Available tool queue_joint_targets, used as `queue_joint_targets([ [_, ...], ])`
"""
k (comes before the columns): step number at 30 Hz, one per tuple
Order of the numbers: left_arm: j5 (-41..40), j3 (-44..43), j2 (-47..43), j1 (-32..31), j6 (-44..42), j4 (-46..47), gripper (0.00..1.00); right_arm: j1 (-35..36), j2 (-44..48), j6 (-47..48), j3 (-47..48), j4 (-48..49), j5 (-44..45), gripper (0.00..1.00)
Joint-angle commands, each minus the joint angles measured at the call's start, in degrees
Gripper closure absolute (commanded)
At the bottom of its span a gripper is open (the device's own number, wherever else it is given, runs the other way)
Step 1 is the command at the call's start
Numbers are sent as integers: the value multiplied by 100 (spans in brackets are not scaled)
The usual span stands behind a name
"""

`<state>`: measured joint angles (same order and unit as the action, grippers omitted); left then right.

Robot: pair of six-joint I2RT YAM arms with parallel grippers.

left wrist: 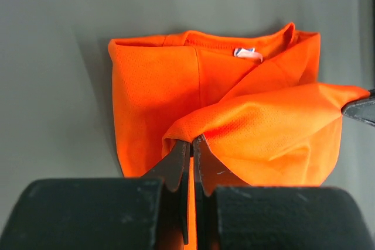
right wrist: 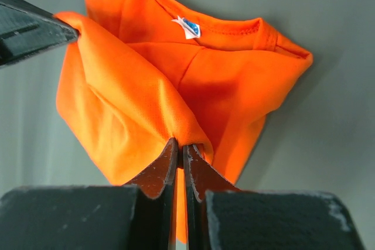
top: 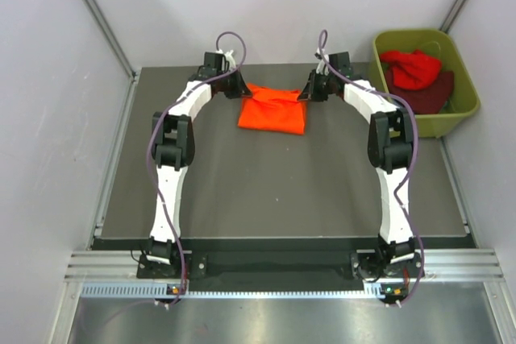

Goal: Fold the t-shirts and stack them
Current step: Fold the tshirt, then neatly place the folded tshirt to the corner

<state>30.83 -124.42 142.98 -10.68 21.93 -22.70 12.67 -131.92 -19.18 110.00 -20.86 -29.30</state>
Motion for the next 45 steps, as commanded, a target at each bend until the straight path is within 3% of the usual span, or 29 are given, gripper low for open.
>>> queue_joint_targets([
  [1, -367, -460, -24, 13, -225, 591, 100, -71, -9, 142, 391, 328, 196, 100],
  [11, -612, -548, -24, -22, -181, 749, 98, -63, -150, 195, 540, 416, 434, 100],
  [12, -700, -557, -16, -40, -172, 749, 90, -54, -176, 204, 558, 434, 495, 99],
  [13, -797, -574, -7, -48, -181, 741, 75, -45, -229, 230, 610, 416, 556, 98],
  [15, -1077, -758, 63, -110, -198, 609, 45, -36, -273, 274, 655, 434, 819, 77],
  [16, -1444, -820, 72, -127, -224, 557, 37, -19, -308, 335, 733, 416, 864, 58],
  [17, -1561, -899, 46, -154, -312, 478, 34, -19, -291, 362, 760, 399, 908, 50],
  [20, -1948, -891, -172, -215, -356, 346, 25, -1, -142, 432, 769, 381, 1014, 39],
  [24, -1897, -558, -533, -154, -479, 100, 24, -10, 262, 520, 603, 302, 1067, 37],
  [31, -685, 102, -657, 320, -330, -226, 28, 43, 553, 310, 190, 328, 610, 40],
  [45, 493, 577, -121, 611, 302, 186, 31, 412, 106, 186, -13, 276, 302, 40],
])
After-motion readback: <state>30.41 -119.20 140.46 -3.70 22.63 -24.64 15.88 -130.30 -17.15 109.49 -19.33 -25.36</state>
